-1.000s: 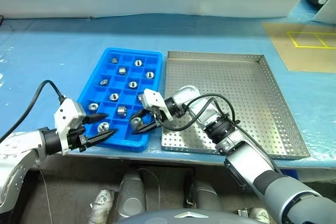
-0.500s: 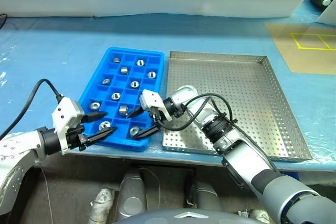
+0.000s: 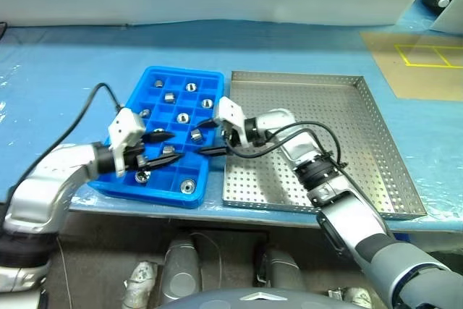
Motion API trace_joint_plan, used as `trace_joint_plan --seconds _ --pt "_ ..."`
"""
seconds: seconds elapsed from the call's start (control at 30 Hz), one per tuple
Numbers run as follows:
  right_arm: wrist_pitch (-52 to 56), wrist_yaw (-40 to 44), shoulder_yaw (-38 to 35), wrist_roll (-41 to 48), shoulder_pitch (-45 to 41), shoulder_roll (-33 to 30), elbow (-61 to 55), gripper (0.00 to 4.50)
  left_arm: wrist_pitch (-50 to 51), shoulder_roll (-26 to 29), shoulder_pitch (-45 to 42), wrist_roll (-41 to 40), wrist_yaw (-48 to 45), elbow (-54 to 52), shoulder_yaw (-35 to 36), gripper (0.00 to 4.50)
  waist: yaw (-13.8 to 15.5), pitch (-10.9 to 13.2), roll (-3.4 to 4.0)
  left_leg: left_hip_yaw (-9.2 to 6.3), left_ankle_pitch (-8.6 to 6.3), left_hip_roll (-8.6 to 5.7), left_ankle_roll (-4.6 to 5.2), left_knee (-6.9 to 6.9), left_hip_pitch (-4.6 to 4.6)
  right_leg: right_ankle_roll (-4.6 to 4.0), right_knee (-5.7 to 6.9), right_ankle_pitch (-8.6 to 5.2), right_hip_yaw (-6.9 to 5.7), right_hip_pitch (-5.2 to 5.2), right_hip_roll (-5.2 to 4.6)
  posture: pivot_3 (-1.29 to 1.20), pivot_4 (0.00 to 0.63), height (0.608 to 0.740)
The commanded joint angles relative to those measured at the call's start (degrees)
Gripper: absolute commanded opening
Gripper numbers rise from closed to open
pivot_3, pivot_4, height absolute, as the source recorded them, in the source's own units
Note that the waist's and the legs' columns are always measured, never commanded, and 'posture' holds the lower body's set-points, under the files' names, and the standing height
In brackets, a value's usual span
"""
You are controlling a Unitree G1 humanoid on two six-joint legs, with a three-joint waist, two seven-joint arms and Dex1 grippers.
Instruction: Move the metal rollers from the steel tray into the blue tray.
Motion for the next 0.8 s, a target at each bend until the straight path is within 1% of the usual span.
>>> trace_joint_plan --seconds 0.03,0.1,0.13,0.2,0.3,0.4,0.53,0.63,0.8 --pt "1.70 -5.85 -4.08 -0.21 1.40 -1.79 -4.55 3.76 -4.32 -2.37 -6.19 2.76 -2.99 6.10 -3.90 3.12 -0.95 -0.01 -0.02 0.01 0.01 0.00 -0.01 0.02 0.01 0.00 -0.01 0.02 0.04 0.00 0.01 -0.17 0.150 0.740" --pt "3.21 -10.45 -6.87 -0.54 3.31 -3.69 -6.47 3.76 -7.03 -5.20 -11.68 4.63 -5.07 12.94 -6.51 3.12 -2.07 -0.01 -0.03 0.02 0.06 -0.02 -0.09 0.04 0.01 0.00 -0.01 0.02 0.05 0.01 0.01 -0.25 0.150 0.740" --pt "4.32 -12.34 -8.29 -0.50 4.54 -4.70 -7.83 3.76 -8.68 -6.63 -14.32 5.60 -6.22 16.58 -7.58 3.12 -2.52 -0.02 -0.03 0.02 0.09 -0.01 -0.13 0.03 0.02 0.00 -0.02 0.03 0.07 0.01 0.02 -0.25 0.150 0.740" --pt "6.42 -15.12 -10.85 -0.07 7.31 -6.59 -11.01 3.76 -11.29 -9.35 -18.55 7.65 -7.48 22.82 -9.38 3.12 -3.36 -0.03 -0.04 0.02 0.11 -0.02 -0.16 0.04 0.02 0.00 -0.02 0.03 0.09 0.03 0.04 -0.32 0.150 0.740" --pt "11.30 -18.29 -15.53 1.40 13.94 -10.15 -19.04 3.76 -15.89 -13.92 -24.92 10.84 -10.27 34.33 -11.85 3.12 -4.42 -0.03 -0.05 0.03 0.08 -0.07 -0.09 0.07 0.04 0.01 -0.10 0.04 0.15 0.10 0.04 -0.38 0.150 0.740" --pt "15.19 -20.11 -18.61 2.70 19.53 -12.76 -25.97 3.76 -19.56 -17.41 -28.71 12.44 -12.64 42.36 -12.48 3.12 -5.90 -0.04 -0.05 0.08 0.02 -0.08 0.02 0.07 0.04 0.03 -0.27 0.05 0.21 0.13 0.05 -0.42 0.150 0.740" --pt "18.24 -23.52 -21.81 3.58 23.58 -13.59 -30.21 3.76 -24.25 -20.95 -31.97 14.99 -12.29 51.08 -12.14 3.12 -7.69 -0.03 -0.06 0.10 -0.11 -0.06 0.24 0.07 0.10 0.02 -0.28 0.05 0.23 0.15 0.07 -0.44 0.150 0.740" --pt "19.15 -26.28 -22.80 4.04 24.18 -12.86 -31.22 3.76 -26.85 -22.67 -32.94 15.97 -10.77 54.95 -10.92 3.12 -8.14 -0.03 -0.05 0.10 -0.13 -0.07 0.27 0.15 0.29 0.03 -0.25 0.06 0.27 0.32 0.07 -0.44 0.150 0.740" --pt "18.65 -27.25 -20.96 3.95 23.05 -12.27 -30.52 3.76 -27.96 -22.74 -32.18 16.15 -9.87 54.69 -9.62 3.12 -7.93 -0.03 -0.05 0.10 -0.19 -0.07 0.36 0.36 0.26 0.04 -0.25 0.09 0.28 0.41 0.04 -0.40 0.150 0.740"
